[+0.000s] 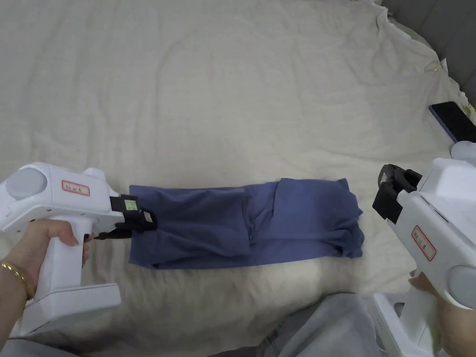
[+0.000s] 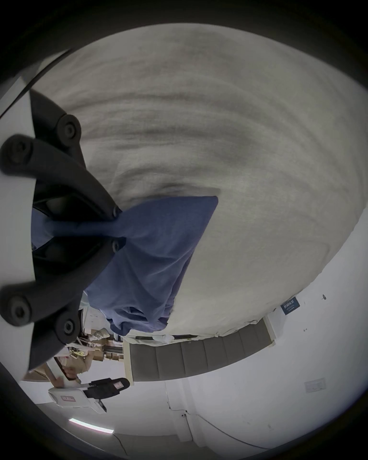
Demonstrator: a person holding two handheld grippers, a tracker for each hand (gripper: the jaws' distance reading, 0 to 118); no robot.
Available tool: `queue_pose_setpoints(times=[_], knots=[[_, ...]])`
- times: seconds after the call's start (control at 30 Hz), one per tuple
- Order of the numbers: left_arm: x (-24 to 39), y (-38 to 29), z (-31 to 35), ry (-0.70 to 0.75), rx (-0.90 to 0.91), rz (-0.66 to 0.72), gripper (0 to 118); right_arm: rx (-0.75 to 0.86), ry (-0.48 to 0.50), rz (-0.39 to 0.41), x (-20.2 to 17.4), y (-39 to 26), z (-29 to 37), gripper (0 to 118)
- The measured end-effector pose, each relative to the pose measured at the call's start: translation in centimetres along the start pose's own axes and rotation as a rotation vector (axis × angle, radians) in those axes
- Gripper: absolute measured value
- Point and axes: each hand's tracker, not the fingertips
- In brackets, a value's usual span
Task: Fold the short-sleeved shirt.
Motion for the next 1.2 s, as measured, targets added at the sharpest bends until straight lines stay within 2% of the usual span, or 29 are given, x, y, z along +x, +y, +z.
queue_pose_setpoints(times=[0.1, 0.2, 0.37, 0.47, 0.53, 0.7, 0.97, 1.2], knots=[[0.1, 1.1, 2.6, 0.008, 0.034, 0.005, 3, 0.007, 0.019, 0.004, -0.1, 0.5, -0.1, 0], [-1.1, 2.1, 6.2, 0.109, 0.104, -0.004, 3, 0.027, 0.034, 0.005, -0.7, 1.1, 0.1, 0], [-3.1, 2.5, 11.7, 0.416, 0.195, -0.071, 3, 0.051, 0.069, 0.009, -1.7, 1.4, 0.0, 0], [-2.0, 2.2, 13.9, 0.551, 0.238, -0.117, 3, 0.057, 0.089, 0.004, -2.7, 1.4, 0.3, 0], [0.1, 1.6, 14.6, 0.606, 0.263, -0.196, 3, 0.057, 0.101, 0.004, -3.1, 1.3, 0.5, 0], [5.8, -0.1, 13.5, 0.512, 0.265, -0.287, 3, 0.063, 0.11, -0.016, -2.9, 1.1, 1.2, 0], [12.7, -2.9, 6.7, 0.389, 0.167, -0.426, 3, 0.08, 0.069, -0.068, -0.3, 1.1, 2.4, 0], [16.0, -4.5, -2.1, 0.341, 0.065, -0.438, 3, 0.086, 0.024, -0.098, 2.3, 0.6, 3.1, 0]])
